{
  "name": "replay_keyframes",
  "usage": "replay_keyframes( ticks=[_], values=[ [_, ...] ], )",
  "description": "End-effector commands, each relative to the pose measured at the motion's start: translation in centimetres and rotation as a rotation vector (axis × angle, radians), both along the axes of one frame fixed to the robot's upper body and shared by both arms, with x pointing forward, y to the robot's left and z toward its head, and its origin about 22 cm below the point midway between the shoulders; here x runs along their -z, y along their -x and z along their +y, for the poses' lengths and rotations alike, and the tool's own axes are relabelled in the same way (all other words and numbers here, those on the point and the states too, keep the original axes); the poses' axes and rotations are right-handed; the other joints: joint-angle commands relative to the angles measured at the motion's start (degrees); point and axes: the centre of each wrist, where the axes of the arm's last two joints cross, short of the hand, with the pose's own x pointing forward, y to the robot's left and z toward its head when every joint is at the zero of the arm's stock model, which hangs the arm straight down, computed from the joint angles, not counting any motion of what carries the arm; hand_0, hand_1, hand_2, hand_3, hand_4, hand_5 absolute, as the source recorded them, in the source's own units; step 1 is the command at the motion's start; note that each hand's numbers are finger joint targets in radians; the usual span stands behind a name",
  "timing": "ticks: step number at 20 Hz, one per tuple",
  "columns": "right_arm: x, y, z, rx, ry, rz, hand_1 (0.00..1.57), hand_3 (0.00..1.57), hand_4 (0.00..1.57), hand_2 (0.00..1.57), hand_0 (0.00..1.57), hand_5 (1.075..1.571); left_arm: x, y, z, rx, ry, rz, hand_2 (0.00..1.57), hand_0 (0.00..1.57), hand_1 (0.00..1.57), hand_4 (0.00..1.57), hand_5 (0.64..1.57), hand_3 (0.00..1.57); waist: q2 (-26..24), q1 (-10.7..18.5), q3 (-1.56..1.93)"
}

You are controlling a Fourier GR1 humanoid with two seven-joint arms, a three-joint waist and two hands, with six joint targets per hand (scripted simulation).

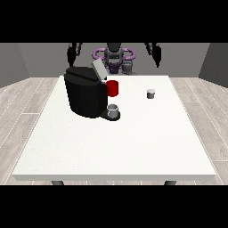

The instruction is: Insert the coffee pod into the coffee machine and close the lid

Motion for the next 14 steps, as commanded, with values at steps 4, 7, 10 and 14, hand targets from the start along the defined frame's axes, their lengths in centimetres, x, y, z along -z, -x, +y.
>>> replay_keyframes(
  ticks=[4,7,10,14],
  values=[
    [0.6,0.4,-0.7,0.001,-0.013,0.05,0.0,0.0,0.0,0.0,0.0,1.571,0.5,1.3,5.0,0.144,-0.157,-0.002,0.0,0.0,0.0,0.0,1.571,0.0,-0.31,-0.17,-0.46],
    [1.4,0.2,-1.0,0.18,0.097,0.008,0.0,0.0,0.0,0.0,0.0,1.571,0.1,1.8,4.5,0.286,-0.275,-0.057,0.0,0.0,0.0,0.0,1.571,0.0,0.1,0.33,-0.51],
    [1.5,0.0,-0.3,0.198,0.11,-0.004,0.0,0.0,0.0,0.0,0.0,1.571,0.1,2.0,6.2,0.312,-0.33,-0.083,0.0,0.0,0.0,0.0,1.571,0.0,0.14,0.89,-0.47],
    [0.8,-0.5,-0.3,0.149,0.133,-0.021,0.0,0.0,0.0,0.0,0.0,1.571,-1.4,0.1,8.6,0.289,-0.431,-0.041,0.0,0.0,0.0,0.0,1.571,0.0,1.96,-2.18,-0.44]
  ],
)
